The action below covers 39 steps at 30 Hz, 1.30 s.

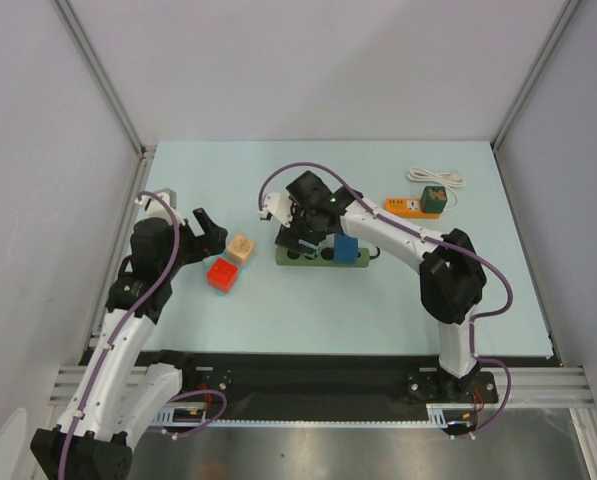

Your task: Insert the plug

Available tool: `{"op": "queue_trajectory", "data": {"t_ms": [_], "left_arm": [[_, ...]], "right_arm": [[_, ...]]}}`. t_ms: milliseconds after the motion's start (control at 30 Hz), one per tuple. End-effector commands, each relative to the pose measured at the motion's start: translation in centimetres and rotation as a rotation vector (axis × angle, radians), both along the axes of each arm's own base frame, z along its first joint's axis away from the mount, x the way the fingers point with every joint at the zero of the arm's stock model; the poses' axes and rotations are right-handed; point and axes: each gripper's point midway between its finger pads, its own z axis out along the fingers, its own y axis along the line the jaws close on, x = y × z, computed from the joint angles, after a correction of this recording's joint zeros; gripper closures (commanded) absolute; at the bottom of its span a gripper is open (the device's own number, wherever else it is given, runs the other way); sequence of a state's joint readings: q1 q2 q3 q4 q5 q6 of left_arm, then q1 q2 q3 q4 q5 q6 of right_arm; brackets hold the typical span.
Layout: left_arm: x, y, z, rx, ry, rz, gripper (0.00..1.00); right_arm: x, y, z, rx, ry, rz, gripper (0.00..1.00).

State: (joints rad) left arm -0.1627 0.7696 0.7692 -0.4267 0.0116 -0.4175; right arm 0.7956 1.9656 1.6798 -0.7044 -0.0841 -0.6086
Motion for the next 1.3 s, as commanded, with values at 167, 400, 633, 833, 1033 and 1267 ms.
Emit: {"op": "queue_trajectory", "data": {"t_ms": [167, 400, 633, 833, 1033, 1267], "left_arm": [[0.4, 0.1, 1.1, -0.015, -0.053, -0.004, 0.00], [0.4, 0.2, 1.0, -0.012, -0.052, -0.004, 0.00], [0.4, 0.5, 0.9, -0.003, -0.047, 0.007, 0.00], [0.4, 0.5, 0.9, -0.007, -0.046, 0.009, 0.00], [0.5, 0.5, 1.0, -0.010, -0.049, 0.011, 0.00], [1.0, 0.1, 1.9, -0.035, -0.062, -0.001, 0.00]], "right_arm": [[0.1, -1.5, 0.9, 0.041, 0.031, -0.066, 0.88], [0.3, -1.3, -1.5, 0.035, 0.085, -0.068, 0.96], [-0.3, -2.5, -5.1, -0.004, 0.161, -0.107, 1.00], [-1.3, -3.0, -6.2, 0.014, 0.168, -0.128, 1.00], [0.4, -2.6, -4.5, 0.032, 0.103, -0.164, 0.90], [4.9, -0.5, 5.7, 0.198, -0.086, -0.182, 0.87]]}}
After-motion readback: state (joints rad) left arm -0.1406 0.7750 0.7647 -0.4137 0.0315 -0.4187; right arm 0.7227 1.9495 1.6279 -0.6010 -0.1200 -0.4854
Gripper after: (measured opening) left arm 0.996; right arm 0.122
